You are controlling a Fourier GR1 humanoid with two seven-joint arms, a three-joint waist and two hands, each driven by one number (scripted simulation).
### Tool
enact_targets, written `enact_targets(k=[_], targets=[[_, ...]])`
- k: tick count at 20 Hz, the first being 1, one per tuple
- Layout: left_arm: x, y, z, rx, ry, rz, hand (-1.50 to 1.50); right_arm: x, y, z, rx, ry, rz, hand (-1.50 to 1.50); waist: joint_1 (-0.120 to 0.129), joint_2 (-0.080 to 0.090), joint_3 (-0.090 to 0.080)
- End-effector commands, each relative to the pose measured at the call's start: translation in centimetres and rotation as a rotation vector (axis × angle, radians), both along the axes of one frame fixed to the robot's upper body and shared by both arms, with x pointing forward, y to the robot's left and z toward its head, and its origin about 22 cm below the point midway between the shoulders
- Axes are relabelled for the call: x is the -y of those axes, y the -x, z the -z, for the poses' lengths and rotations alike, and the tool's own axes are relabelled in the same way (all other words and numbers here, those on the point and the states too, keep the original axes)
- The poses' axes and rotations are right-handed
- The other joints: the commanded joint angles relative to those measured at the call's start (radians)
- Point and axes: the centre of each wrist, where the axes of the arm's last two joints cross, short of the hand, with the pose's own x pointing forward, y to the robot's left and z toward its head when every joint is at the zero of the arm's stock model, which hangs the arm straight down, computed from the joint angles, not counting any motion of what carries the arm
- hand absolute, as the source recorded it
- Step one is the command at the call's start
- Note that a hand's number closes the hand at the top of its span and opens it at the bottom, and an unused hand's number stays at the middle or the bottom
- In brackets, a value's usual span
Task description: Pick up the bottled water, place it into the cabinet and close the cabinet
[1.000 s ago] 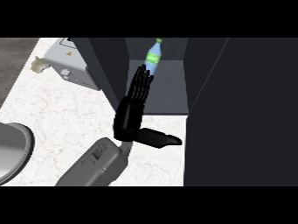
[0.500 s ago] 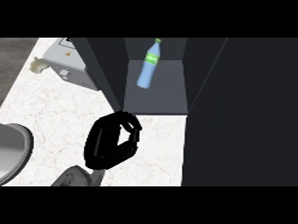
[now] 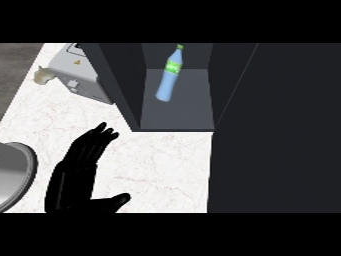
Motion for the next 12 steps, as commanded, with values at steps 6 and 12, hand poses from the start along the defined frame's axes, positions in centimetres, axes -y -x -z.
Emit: enact_targets(k=[6, 12], targets=[[-5.7, 3.3, -1.0, -0.031, 0.050, -0.049, -1.50, -2.8, 0.0, -5.0, 0.126, 0.106, -0.243, 1.50, 0.018, -0.008, -0.006], [-7.4, 3.7, -1.7, -0.036, 0.054, -0.064, -1.50, -3.7, -0.6, -5.4, 0.172, 0.135, -0.332, 1.50, 0.033, -0.010, -0.014]])
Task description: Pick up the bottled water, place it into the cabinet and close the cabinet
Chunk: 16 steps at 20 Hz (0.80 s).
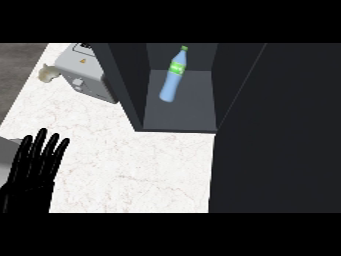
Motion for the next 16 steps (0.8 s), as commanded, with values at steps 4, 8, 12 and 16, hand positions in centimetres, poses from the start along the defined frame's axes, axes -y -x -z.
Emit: enact_targets(k=[4, 8, 12, 16], targets=[[-2.8, 1.9, -0.3, -0.016, -0.009, 0.003, -1.50, -2.0, 0.5, -4.3, 0.104, 0.048, -0.079, 1.50, 0.030, 0.010, -0.004], [-4.0, 2.4, -1.0, -0.009, 0.003, 0.027, -1.50, -3.4, 0.8, -3.3, 0.029, -0.112, -0.055, 1.50, 0.051, 0.017, -0.003], [-4.5, 2.2, -1.7, 0.009, 0.003, 0.060, -1.50, -3.9, 0.3, -2.5, 0.033, -0.102, -0.094, 1.50, 0.090, 0.030, -0.003], [-5.4, 2.4, -1.8, 0.015, -0.008, 0.085, -1.50, -3.9, -0.4, -2.1, 0.035, -0.048, -0.093, 1.50, 0.125, 0.041, -0.005]])
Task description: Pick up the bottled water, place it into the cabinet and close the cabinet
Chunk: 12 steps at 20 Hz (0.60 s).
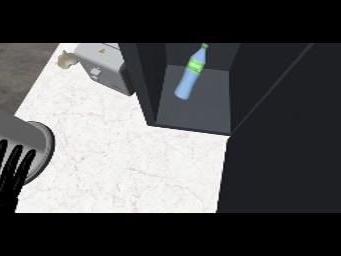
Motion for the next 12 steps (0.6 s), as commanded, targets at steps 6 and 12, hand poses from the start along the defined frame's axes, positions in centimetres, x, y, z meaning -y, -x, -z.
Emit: enact_targets(k=[6, 12], targets=[[-1.2, -0.7, -1.4, 0.048, -0.006, 0.071, -1.50, -2.5, -0.8, -1.7, 0.070, 0.025, -0.251, 1.50, 0.067, 0.027, -0.004], [-1.7, -0.8, -1.7, 0.048, -0.034, 0.098, -1.50, -2.2, -2.0, -1.7, 0.130, 0.134, -0.285, 1.50, 0.105, 0.029, -0.009]])
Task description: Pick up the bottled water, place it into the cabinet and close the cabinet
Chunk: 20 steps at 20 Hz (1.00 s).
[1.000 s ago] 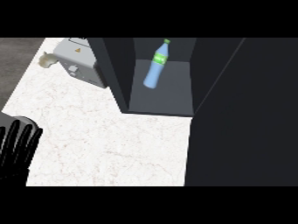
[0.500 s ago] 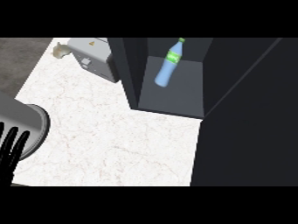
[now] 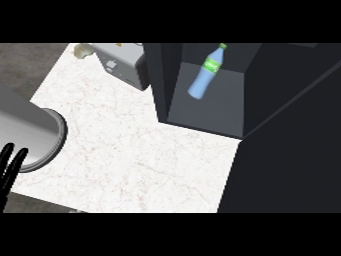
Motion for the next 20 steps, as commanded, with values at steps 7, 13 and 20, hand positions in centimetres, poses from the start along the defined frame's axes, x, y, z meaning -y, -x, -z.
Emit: enact_targets(k=[7, 13, 20], targets=[[-0.8, -0.4, -0.4, -0.011, -0.020, 0.041, -1.50, -1.3, -1.3, -2.2, 0.166, 0.161, -0.257, 1.50, 0.048, 0.002, -0.011], [-1.4, -0.7, -0.6, 0.000, -0.027, 0.042, -1.50, -1.7, -2.3, -2.0, 0.174, 0.210, -0.265, 1.50, 0.047, 0.001, -0.012], [-2.0, -0.8, -0.7, 0.002, -0.033, 0.030, -1.50, -2.1, -3.3, -2.4, 0.205, 0.211, -0.260, 1.50, 0.042, 0.005, -0.012]])
